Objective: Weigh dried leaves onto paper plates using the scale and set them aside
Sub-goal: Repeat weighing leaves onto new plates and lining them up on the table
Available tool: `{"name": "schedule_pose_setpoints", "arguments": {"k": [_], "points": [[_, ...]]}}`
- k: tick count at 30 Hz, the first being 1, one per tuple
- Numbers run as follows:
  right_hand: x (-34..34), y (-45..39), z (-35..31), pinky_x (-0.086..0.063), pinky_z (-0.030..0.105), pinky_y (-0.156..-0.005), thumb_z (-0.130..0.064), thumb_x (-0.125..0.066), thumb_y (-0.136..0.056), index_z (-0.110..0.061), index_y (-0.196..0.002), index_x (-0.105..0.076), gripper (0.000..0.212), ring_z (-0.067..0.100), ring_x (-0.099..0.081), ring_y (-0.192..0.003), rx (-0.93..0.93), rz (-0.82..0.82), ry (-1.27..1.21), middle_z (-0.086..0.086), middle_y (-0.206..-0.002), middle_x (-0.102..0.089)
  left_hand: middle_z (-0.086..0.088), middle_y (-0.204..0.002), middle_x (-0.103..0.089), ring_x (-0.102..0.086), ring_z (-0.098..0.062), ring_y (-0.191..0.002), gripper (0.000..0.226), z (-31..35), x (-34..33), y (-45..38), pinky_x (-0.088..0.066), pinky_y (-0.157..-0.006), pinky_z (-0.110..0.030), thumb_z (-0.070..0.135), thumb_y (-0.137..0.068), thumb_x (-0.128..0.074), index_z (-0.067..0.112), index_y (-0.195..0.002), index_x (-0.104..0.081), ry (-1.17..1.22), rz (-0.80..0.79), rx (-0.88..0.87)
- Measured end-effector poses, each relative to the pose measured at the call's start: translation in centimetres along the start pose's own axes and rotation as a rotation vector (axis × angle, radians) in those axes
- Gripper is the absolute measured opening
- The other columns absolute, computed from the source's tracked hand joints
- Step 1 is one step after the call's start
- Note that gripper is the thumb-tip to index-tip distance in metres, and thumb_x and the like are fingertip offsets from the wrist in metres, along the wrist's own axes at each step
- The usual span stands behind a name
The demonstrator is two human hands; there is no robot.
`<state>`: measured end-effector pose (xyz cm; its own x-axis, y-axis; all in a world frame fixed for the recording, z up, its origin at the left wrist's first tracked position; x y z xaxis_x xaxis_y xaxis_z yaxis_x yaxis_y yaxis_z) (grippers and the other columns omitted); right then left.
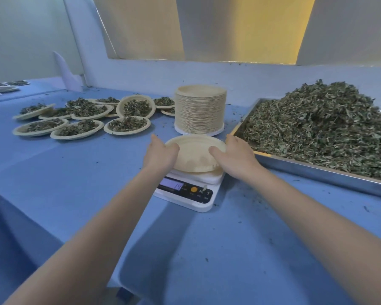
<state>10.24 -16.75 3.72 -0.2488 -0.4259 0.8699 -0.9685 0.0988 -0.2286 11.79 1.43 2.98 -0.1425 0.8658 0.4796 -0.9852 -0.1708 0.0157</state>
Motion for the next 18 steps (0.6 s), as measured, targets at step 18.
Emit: {"name": "schedule_pose_setpoints", "arguments": {"k": [18], "points": [[0.5, 0.6, -3.5, -0.020, 0.037, -0.114, -0.043, -0.054, -0.090, -0.016, -0.143, -0.035, 0.063, 0.016, -0.031, -0.137, 0.222, -0.064, -0.178, -0.002, -0.148, -0.038, 0.009, -0.095, -0.050, -0.047, -0.008, -0.079, 0.049, 0.7, 1.4, -1.2, -0.034, -0.075, -0.030, 0.022, -0.087, -0.054, 0.018, -0.134, -0.045, 0.081, 0.047, -0.084]]}}
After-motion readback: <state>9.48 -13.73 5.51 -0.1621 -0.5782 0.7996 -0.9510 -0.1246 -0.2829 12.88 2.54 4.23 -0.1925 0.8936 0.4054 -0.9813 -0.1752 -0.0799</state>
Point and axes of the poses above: each hand's wrist, its own y-axis away from the middle knuckle, its own x-axis out of the back of the hand, z = x × y, the point moved 4 cm from there along -y, towards the middle knuckle
